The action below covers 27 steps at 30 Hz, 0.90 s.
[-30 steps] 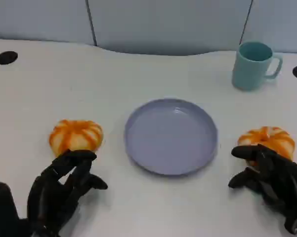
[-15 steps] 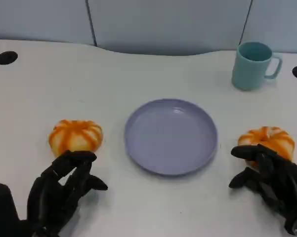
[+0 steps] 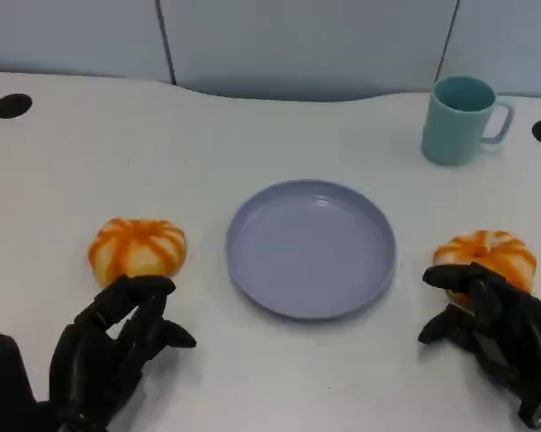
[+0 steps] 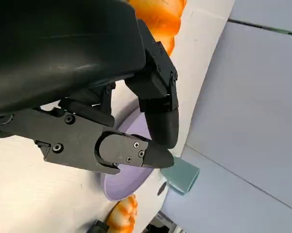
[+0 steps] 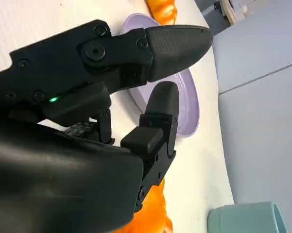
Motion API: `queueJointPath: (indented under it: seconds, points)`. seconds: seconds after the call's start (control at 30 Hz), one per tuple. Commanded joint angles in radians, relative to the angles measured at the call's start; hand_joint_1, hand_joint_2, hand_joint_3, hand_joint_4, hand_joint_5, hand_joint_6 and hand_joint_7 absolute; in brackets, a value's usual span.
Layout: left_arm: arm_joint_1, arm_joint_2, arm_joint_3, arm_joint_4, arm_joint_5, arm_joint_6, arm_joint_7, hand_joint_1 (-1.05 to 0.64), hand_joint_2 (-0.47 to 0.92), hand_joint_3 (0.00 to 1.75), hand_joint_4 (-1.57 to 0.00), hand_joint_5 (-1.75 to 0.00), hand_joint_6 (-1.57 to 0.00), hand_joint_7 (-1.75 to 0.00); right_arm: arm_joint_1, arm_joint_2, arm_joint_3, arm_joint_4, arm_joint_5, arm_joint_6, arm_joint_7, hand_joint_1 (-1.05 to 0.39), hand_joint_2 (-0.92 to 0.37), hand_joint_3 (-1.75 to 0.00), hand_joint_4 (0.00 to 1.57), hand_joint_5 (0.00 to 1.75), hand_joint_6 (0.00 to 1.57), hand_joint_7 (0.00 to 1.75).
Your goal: Grasp the bread from the table and place it into the plate.
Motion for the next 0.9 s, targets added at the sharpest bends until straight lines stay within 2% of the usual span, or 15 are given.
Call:
queueJointPath:
  seconds: [0.03,0.13,0.17,0.23,0.37,0.43,0.47,0.5,0.57,0.63,0.73,0.9]
  points:
    - [0.002,0.024,-0.001,0.001,0.026,-0.065,-0.008,-0.51,0.92,0.19,-0.66,-1.51,-0.67,-0.98,0.015,0.0,0.001,0.015,-0.01,0.011,-0.017,-0.45,-0.92,-0.3,0.56,1.46,0.6,1.01]
    - [-0.019,0.031,-0.004,0.037,0.058,-0.191,-0.04,-0.48,0.92,0.23,-0.61,-1.49,-0.66,-0.85,0.011,0.0,0.0,0.012,-0.003,0.029,-0.018,-0.45,-0.92,-0.3,0.56,1.46,0.6,1.01]
    - [-0.029,0.034,-0.005,0.052,0.069,-0.232,-0.045,-0.48,0.92,0.21,-0.61,-1.39,-0.7,-0.71,0.006,0.0,0.0,0.016,-0.002,0.032,-0.018,-0.44,-0.92,-0.3,0.57,1.46,0.59,1.0]
    - [-0.053,0.037,-0.004,0.08,0.084,-0.312,-0.053,-0.47,0.92,0.18,-0.63,-1.27,-0.75,-0.54,0.0,0.001,0.001,0.019,-0.005,0.035,-0.025,-0.44,-0.92,-0.3,0.58,1.46,0.59,1.0]
    - [-0.087,0.059,-0.021,0.121,0.158,-0.455,-0.033,-0.49,0.92,0.15,-0.62,-1.13,-0.78,-0.36,-0.003,0.004,0.0,0.021,-0.003,0.034,-0.026,-0.44,-0.92,-0.3,0.6,1.44,0.59,1.0]
    - [-0.094,0.062,-0.023,0.139,0.169,-0.485,-0.03,-0.5,0.92,0.14,-0.61,-1.11,-0.79,-0.34,-0.004,0.004,0.0,0.022,-0.003,0.034,-0.026,-0.44,-0.92,-0.3,0.61,1.43,0.59,0.99]
    - [-0.108,0.107,-0.041,0.116,0.256,-0.526,-0.001,-0.5,0.92,0.14,-0.61,-1.11,-0.79,-0.33,-0.004,0.006,0.002,0.022,-0.008,0.029,-0.029,-0.44,-0.92,-0.3,0.61,1.43,0.59,0.99]
    - [-0.118,0.14,-0.055,0.099,0.323,-0.556,0.022,-0.45,0.92,0.11,-0.54,-0.93,-0.72,-0.22,-0.003,0.007,0.004,0.023,-0.011,0.025,-0.032,-0.44,-0.92,-0.29,0.61,1.43,0.6,1.0]
    - [-0.134,0.216,-0.084,0.066,0.498,-0.613,0.102,-0.45,0.92,0.05,-0.47,-0.75,-0.66,-0.1,-0.001,0.012,0.003,0.026,-0.009,0.014,-0.025,-0.44,-0.92,-0.29,0.61,1.43,0.6,1.0]
    - [-0.152,0.279,-0.108,0.056,0.674,-0.67,0.207,-0.46,0.92,0.02,-0.42,-0.64,-0.6,-0.04,0.003,0.012,0.005,0.018,-0.011,0.021,-0.03,-0.44,-0.92,-0.29,0.61,1.42,0.61,1.0]
    - [-0.178,0.347,-0.147,0.063,0.863,-0.72,0.352,-0.48,0.91,0.01,-0.33,-0.54,-0.52,0.0,0.007,0.009,0.006,0.014,-0.009,0.023,-0.022,-0.45,-0.92,-0.29,0.62,1.42,0.61,1.0]
    - [-0.199,0.421,-0.217,0.034,1.083,-0.666,0.54,-0.56,0.92,0.01,-0.2,-0.43,-0.43,0.0,0.011,0.01,0.005,0.006,-0.005,0.033,-0.02,-0.45,-0.92,-0.29,0.63,1.42,0.61,0.99]
